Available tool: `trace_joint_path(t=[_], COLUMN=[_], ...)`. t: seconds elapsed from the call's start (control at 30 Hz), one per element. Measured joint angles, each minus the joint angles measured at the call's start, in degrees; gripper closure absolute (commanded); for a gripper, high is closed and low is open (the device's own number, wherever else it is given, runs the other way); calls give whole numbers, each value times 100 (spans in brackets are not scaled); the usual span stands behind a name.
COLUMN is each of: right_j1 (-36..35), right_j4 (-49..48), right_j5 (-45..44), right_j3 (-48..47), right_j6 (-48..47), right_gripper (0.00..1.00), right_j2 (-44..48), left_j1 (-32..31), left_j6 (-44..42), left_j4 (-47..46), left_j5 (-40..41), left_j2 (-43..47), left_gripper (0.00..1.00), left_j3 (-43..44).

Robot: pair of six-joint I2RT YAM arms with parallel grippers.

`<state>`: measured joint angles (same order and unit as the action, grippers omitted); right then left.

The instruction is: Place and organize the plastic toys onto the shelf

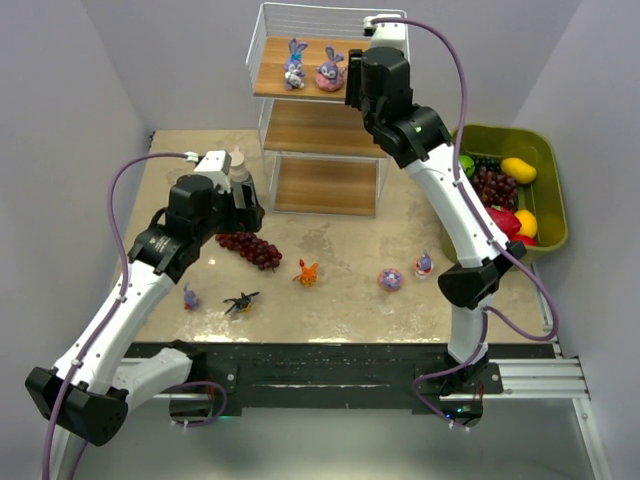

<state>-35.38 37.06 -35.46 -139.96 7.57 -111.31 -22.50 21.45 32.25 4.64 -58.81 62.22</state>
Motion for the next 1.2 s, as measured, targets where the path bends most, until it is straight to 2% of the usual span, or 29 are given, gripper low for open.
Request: trace_joint_path(t=[0.23, 0.7, 1.2], right_j1=[81, 127, 131], right_j4=[63, 107, 111], right_j5=[20, 127, 251], right_j3=[0, 0, 0], right_j6=[87, 304, 363], right_gripper=[60, 38, 29], right_j2=[0, 0, 17], left_j1=[0, 0, 0], left_j6=[0, 0, 2], left_j4=[-2, -2, -2], left_j5=[0, -9, -11], left_j2=[0, 2, 35], left_gripper=[0, 0, 1], left_j3=[0, -28, -28])
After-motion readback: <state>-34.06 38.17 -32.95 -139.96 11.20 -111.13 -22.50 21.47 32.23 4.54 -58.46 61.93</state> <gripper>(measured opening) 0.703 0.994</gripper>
